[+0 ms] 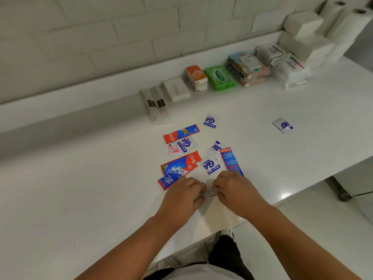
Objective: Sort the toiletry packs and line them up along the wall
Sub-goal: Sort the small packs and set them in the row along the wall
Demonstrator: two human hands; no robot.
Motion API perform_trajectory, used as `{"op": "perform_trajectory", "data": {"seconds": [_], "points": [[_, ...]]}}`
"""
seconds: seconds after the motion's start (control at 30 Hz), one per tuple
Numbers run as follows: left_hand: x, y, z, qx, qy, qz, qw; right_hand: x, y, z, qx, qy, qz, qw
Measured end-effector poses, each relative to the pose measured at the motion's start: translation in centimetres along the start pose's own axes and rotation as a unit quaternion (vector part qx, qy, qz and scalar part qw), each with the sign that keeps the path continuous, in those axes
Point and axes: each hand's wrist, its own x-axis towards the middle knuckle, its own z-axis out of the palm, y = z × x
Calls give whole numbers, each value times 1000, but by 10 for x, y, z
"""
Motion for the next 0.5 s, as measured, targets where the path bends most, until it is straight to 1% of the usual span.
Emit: {"op": "perform_trajectory", "data": {"seconds": [0.17,0.23,0.37,0.43,0.5], "points": [[-2,-10,-10,32,44,22,998,4,-11,-2,10,26,10,1000],[1,-15,-16,22,47,7,999,4,-14,-6,39,30,20,999],[6,-27,-45,-93,35,-90,991,4,-12,-20,83,28,34,996],[14,-33,-66,-173,23,-137,975,9,-4,-27,122,35,50,991],[21,-39,-84,-251,21,-184,950,15,0,-35,196,45,70,977]]}}
